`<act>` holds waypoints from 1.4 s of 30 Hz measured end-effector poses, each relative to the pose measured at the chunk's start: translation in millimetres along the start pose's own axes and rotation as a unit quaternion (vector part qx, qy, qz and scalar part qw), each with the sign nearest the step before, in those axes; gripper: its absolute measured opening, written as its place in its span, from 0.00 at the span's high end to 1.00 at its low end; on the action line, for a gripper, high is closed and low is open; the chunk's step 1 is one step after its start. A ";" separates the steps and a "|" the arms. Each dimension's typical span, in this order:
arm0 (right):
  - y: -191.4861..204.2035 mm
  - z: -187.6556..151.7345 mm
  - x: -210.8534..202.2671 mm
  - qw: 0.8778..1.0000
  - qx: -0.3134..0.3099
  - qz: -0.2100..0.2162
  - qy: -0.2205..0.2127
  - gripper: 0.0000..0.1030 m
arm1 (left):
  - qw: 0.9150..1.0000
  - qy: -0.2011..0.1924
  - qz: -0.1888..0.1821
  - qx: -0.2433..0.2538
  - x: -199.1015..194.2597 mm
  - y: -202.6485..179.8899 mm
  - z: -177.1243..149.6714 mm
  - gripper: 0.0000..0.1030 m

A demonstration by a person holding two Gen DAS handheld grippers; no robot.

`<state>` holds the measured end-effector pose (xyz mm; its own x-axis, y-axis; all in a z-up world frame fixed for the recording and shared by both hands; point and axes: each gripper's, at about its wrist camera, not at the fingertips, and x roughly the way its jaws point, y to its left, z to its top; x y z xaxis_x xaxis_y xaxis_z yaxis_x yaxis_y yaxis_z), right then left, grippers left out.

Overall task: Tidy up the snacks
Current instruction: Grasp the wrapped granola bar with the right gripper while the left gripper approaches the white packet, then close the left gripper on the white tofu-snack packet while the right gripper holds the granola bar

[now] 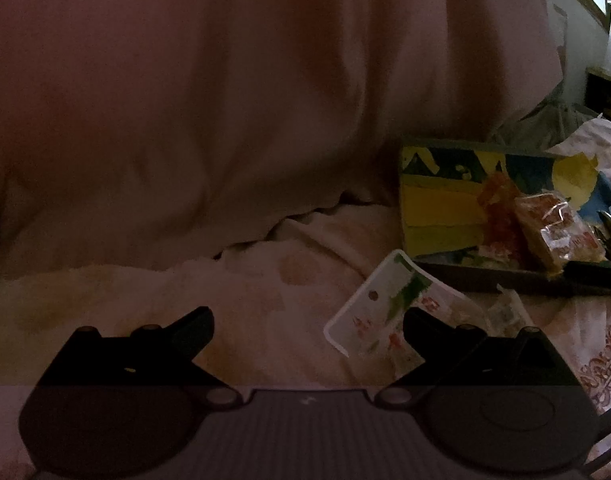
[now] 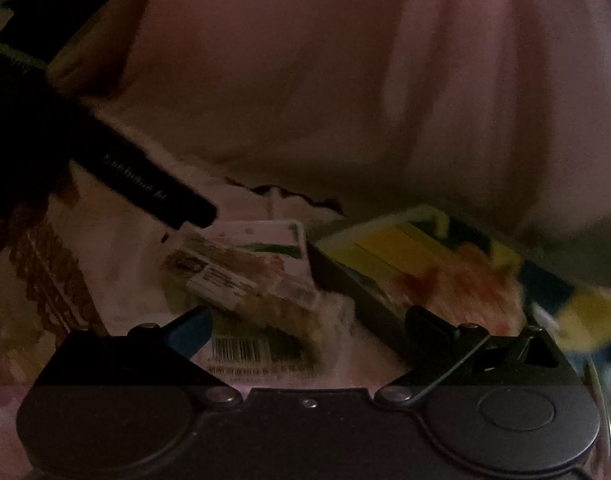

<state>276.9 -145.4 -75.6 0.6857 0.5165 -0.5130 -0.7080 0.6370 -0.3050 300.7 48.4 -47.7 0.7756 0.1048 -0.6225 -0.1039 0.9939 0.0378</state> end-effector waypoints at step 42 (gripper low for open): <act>-20.5 -52.8 -51.1 0.973 0.188 -0.037 0.127 0.55 | 0.996 0.021 -0.071 0.053 13.8 -8.9 -0.5 0.00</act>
<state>247.4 -215.0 -85.5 0.6348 0.3327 -0.6974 -0.5126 0.8566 -0.0580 312.0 40.9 -57.0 0.7512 -0.0357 -0.6591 0.0728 0.9969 0.0290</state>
